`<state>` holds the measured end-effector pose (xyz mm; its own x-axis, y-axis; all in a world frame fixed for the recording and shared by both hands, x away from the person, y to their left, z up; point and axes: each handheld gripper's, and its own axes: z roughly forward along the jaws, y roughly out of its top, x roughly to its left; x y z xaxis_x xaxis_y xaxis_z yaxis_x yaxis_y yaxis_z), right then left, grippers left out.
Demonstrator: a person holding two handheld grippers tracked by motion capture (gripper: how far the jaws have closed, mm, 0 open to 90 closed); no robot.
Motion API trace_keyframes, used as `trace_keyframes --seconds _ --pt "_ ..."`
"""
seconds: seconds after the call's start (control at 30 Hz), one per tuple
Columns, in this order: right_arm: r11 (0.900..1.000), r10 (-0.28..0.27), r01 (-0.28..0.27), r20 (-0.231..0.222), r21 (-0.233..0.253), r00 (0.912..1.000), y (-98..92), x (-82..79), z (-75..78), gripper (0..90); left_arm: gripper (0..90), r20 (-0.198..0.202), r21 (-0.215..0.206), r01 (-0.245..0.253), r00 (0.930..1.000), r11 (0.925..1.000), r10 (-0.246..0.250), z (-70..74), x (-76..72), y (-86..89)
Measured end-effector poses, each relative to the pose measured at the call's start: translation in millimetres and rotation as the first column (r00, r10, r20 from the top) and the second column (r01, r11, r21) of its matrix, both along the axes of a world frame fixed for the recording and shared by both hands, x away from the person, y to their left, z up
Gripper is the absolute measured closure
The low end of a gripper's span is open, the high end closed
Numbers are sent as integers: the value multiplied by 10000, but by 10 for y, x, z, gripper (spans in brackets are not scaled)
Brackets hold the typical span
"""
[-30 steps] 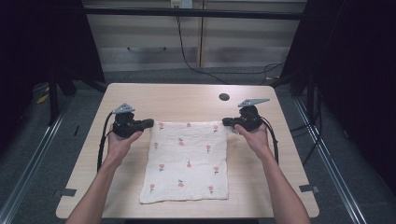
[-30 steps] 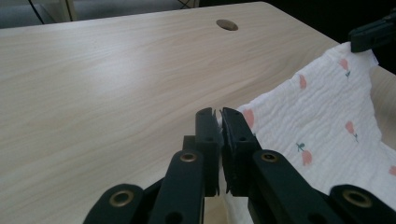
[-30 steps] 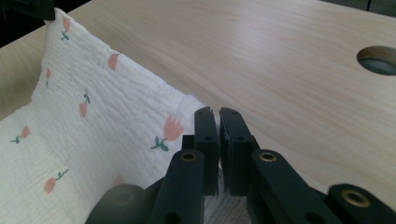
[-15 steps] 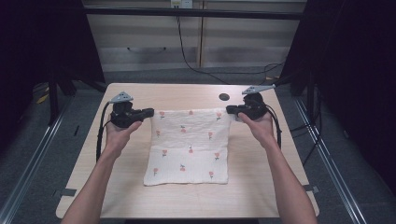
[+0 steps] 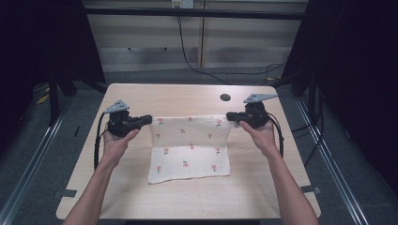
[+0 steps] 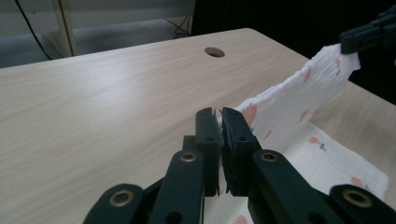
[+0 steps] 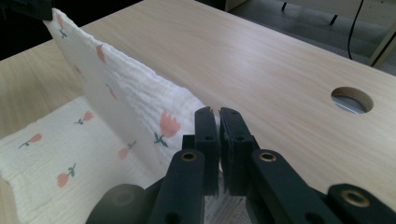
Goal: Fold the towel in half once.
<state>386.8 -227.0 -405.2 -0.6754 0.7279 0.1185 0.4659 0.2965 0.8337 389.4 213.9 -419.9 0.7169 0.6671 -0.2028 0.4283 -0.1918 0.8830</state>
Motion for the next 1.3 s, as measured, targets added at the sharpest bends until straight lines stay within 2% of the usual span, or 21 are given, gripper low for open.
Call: trace_keyframes --seconds 0.13,0.3,0.37,0.47,0.63,0.77,0.87,1.03,1.1,1.2,1.3 --pt "9999 106 -107 88 93 9999 -3 -118 -71 868 862 36 -114 128 9999 9999 -127 -6 -110 23" --pt "9992 244 -254 337 306 9991 -54 -279 -48 868 861 264 -420 366 9990 9984 -355 36 -287 42" --pt "9983 239 -258 370 517 9990 -88 -336 -51 868 861 214 -430 400 9990 9983 -391 -4 -345 41" --pt "9986 285 -299 316 435 9991 -102 -422 -111 868 861 42 -413 348 9994 9985 -347 -101 -419 78" --pt "9979 479 -488 223 429 9986 -93 -543 -211 868 861 -43 -201 503 9987 9985 -504 -183 -544 99" --pt "9979 561 -567 205 301 9982 -74 -627 -243 868 861 -369 -504 603 9974 9969 -622 -212 -636 107" --pt "9977 598 -604 192 300 9980 -66 -695 -279 868 860 -410 -83 800 9959 9968 -803 -263 -712 89" --pt "9970 712 -713 46 308 9975 -58 -815 -371 867 858 -615 31 953 9936 9954 -950 -330 -793 88" --pt "9968 758 -757 -10 268 9971 -57 -850 -387 867 857 -668 -95 1089 9918 9940 -1093 -338 -814 96" --pt "9967 752 -749 -86 322 9971 -70 -890 -420 867 857 -763 449 1184 9905 9919 -1148 -406 -859 97" --pt "9960 877 -870 -357 213 9955 -54 -937 -508 866 857 -983 533 1183 9888 9915 -1127 -520 -888 124"
